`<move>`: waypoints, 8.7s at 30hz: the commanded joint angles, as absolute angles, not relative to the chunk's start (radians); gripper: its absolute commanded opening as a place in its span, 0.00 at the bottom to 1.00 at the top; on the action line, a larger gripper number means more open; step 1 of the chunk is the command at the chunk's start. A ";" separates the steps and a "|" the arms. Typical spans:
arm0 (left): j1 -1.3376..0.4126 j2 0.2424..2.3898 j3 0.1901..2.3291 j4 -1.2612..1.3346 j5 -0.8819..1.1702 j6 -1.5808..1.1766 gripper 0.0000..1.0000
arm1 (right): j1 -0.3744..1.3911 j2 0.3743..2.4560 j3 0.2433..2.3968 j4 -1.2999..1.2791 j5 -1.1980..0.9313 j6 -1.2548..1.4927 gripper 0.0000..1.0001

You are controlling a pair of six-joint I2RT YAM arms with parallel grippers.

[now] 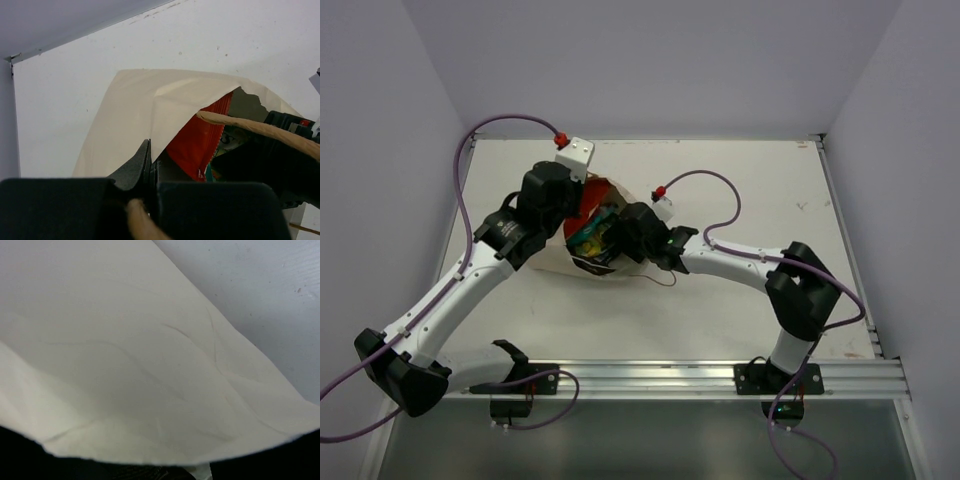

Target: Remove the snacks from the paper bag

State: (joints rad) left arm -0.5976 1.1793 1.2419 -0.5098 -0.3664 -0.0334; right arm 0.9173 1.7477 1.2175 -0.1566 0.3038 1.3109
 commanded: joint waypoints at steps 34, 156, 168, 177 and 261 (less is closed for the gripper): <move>-0.588 1.126 1.233 -0.468 -0.423 -0.067 0.00 | 0.481 0.937 0.818 -0.071 0.128 0.824 0.00; -0.546 1.123 1.213 -0.479 -0.403 -0.072 0.00 | 0.827 1.109 1.175 -0.221 -0.058 0.637 0.00; -0.528 1.121 1.221 -0.485 -0.393 -0.074 0.00 | 0.283 1.178 1.295 -0.315 -0.087 0.488 0.00; -0.526 1.123 1.224 -0.489 -0.351 -0.081 0.00 | 0.037 1.647 1.286 0.081 -0.147 0.583 0.00; -0.512 1.121 1.121 -0.477 -0.356 -0.124 0.00 | 0.991 1.266 1.264 -0.150 0.339 0.611 0.00</move>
